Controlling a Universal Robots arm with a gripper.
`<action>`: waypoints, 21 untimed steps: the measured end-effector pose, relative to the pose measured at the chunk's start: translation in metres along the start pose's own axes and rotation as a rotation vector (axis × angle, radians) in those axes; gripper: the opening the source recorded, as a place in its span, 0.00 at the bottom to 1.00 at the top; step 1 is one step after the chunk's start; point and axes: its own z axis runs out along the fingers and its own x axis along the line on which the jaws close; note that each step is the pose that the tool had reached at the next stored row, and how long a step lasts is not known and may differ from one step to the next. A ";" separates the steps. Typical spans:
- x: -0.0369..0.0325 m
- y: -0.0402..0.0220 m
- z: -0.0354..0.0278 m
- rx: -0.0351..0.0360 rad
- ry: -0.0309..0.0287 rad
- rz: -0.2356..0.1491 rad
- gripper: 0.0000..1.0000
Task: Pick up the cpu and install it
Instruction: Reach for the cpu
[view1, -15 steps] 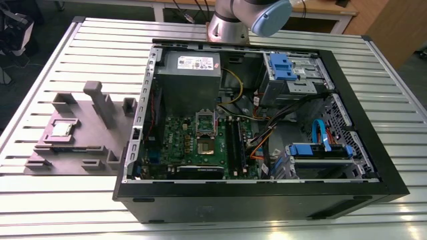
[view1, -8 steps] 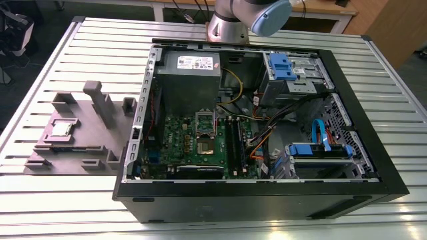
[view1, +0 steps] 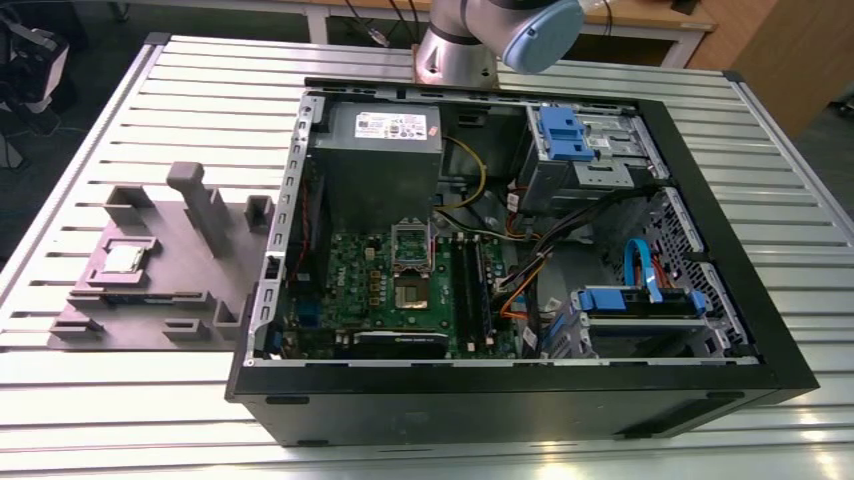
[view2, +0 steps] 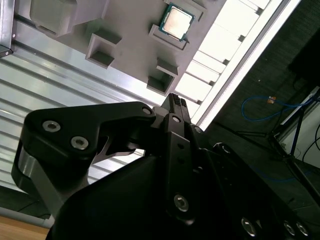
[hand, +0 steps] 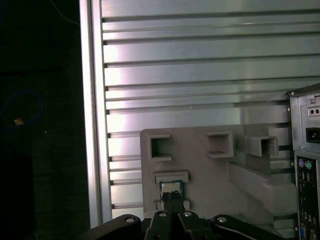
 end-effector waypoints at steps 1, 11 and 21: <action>0.0000 0.0000 0.0001 0.0000 0.0000 0.000 0.10; 0.0004 -0.0006 0.0144 -0.0001 -0.0001 0.000 0.10; 0.0006 -0.0070 0.0300 0.0000 0.0002 0.000 0.10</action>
